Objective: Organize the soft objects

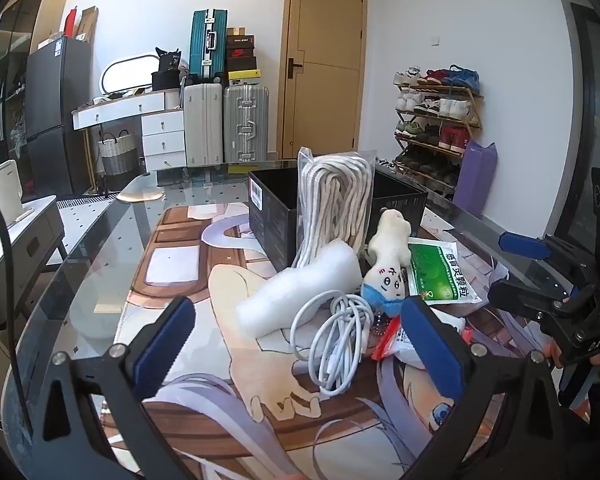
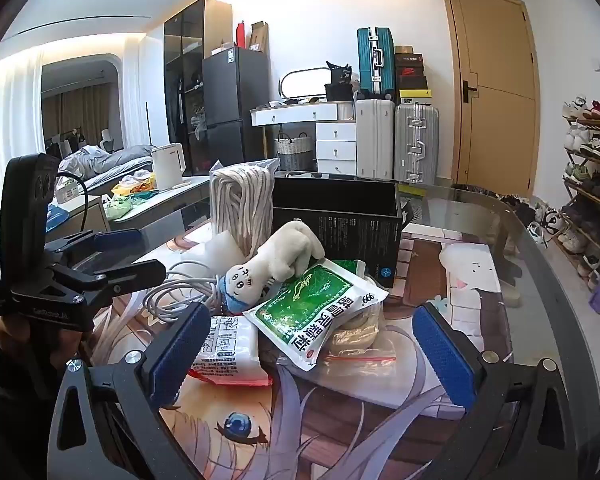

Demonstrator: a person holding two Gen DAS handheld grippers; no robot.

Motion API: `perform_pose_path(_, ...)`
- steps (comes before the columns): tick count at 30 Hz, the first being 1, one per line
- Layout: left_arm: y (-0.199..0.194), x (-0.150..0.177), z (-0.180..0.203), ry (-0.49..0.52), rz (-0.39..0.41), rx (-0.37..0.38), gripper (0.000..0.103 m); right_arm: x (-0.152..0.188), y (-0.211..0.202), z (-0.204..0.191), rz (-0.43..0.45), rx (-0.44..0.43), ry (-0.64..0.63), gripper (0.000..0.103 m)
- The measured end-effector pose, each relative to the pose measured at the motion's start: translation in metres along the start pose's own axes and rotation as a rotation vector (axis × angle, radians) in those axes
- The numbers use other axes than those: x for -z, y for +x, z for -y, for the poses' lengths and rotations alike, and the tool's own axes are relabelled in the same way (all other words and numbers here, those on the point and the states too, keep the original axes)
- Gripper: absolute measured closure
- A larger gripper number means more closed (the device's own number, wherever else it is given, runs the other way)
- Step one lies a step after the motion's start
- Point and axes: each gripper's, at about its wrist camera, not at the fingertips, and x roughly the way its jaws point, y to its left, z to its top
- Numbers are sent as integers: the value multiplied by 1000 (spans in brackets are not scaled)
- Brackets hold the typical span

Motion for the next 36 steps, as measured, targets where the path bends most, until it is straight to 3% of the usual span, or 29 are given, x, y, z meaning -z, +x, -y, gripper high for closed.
perform_pose_path(36,0,0,1,1,8,1,0,0,1,-1,-2,0,0,0)
